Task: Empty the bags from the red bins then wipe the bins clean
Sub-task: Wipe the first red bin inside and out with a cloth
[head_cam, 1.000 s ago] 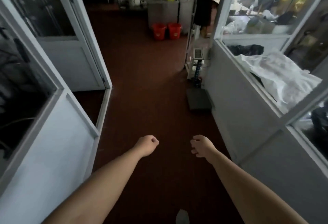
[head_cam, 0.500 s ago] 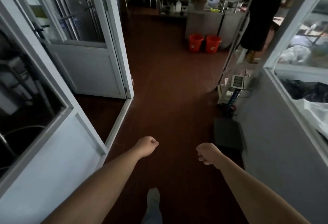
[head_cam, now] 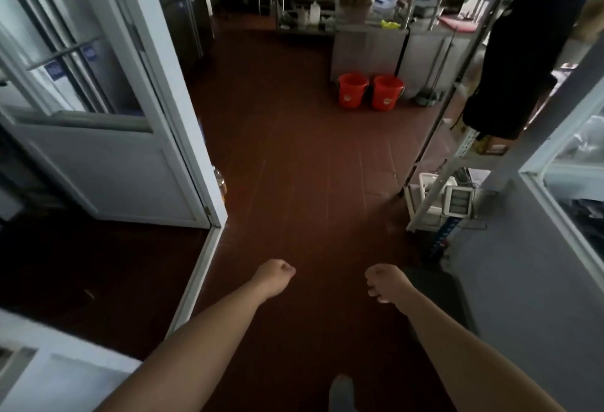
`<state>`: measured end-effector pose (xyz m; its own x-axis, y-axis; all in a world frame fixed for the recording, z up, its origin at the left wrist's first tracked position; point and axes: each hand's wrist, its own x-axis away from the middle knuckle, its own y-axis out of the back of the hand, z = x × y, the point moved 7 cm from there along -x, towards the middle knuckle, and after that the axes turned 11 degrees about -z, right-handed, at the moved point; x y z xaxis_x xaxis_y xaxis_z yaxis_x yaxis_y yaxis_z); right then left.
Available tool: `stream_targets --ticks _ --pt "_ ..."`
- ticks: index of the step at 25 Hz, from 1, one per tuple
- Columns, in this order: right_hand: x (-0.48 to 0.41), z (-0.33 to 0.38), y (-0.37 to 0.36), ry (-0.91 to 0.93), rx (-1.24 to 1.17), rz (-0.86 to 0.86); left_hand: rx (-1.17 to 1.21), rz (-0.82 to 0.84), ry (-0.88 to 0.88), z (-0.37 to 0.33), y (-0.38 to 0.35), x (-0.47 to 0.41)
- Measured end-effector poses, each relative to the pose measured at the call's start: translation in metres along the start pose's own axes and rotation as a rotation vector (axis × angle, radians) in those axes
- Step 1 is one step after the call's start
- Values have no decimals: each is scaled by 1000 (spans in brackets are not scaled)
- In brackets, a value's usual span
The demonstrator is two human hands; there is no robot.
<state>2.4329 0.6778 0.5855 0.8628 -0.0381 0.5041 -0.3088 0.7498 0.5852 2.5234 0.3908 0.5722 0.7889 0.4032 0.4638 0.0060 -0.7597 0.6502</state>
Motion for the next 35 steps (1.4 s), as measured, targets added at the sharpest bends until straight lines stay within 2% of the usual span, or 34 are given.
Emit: stream_targets --ticks 4,9,16,22,27,30,32,35 --pt "-131 74 24 18 -39 -2 44 -18 -31 -81 19 -125" --pt "-287 175 58 18 -55 41 91 -20 44 -179 53 -262" --pt "-486 310 67 48 -20 48 92 -46 93 -264 100 -460" --pt "-664 430 76 -26 -28 -48 127 -29 82 -346 143 -674" --pt "-784 539 98 51 -8 -59 150 -2 73 -441 194 -819" --pt "-886 599 114 43 -43 -66 96 27 23 -515 213 -927" --pt "-924 625 124 58 -27 -95 58 26 10 -538 224 -967" --pt "-1037 670 141 39 -25 -94 22 23 -23 -597 236 -1071"
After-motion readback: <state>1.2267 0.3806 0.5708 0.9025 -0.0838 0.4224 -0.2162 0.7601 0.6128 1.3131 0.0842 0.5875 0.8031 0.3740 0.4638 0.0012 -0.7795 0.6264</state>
